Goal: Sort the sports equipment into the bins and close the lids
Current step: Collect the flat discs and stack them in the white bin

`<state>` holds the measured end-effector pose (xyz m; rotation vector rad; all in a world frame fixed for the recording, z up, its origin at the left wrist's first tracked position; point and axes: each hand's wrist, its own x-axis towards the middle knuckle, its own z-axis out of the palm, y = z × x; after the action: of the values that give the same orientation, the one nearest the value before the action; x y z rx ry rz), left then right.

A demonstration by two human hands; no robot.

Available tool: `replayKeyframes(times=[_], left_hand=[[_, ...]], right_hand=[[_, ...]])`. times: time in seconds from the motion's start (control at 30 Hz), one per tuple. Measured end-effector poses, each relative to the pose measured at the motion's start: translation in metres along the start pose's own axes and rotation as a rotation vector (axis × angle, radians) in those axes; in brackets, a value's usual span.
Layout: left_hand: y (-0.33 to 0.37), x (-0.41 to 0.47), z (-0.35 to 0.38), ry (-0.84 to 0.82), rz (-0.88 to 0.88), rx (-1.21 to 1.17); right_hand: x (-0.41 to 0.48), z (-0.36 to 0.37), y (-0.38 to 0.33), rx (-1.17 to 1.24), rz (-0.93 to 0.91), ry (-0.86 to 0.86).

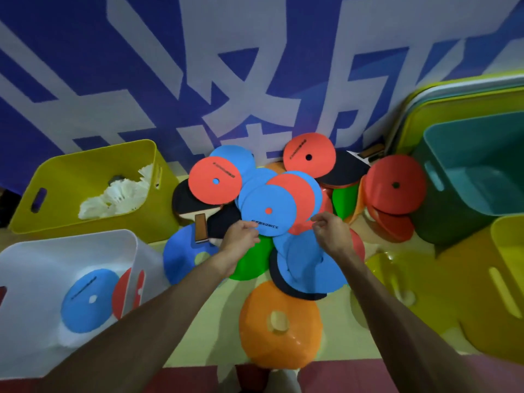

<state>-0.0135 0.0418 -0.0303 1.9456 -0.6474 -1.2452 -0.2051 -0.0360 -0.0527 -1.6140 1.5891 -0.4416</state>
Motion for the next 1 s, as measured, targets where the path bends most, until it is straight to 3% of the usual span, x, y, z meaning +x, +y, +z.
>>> replayKeyframes(times=[0.17, 0.4, 0.7, 0.87, 1.0], left_hand=[[0.004, 0.014, 0.033, -0.008, -0.335, -0.469], [-0.001, 0.023, 0.064, 0.219, -0.492, -0.587], [0.006, 0.026, 0.075, 0.289, -0.511, -0.772], [0.014, 0.026, 0.073, 0.277, -0.535, -0.786], [0.020, 0.024, 0.067, 0.334, -0.405, -0.651]], right_hand=[[0.007, -0.012, 0.030, -0.040, -0.003, -0.040], [0.019, -0.005, 0.028, -0.081, -0.150, -0.086], [0.026, 0.006, 0.036, -0.619, -0.216, -0.226], [0.024, 0.007, 0.037, -0.694, -0.256, -0.262], [0.016, 0.013, 0.042, -0.716, -0.238, -0.283]])
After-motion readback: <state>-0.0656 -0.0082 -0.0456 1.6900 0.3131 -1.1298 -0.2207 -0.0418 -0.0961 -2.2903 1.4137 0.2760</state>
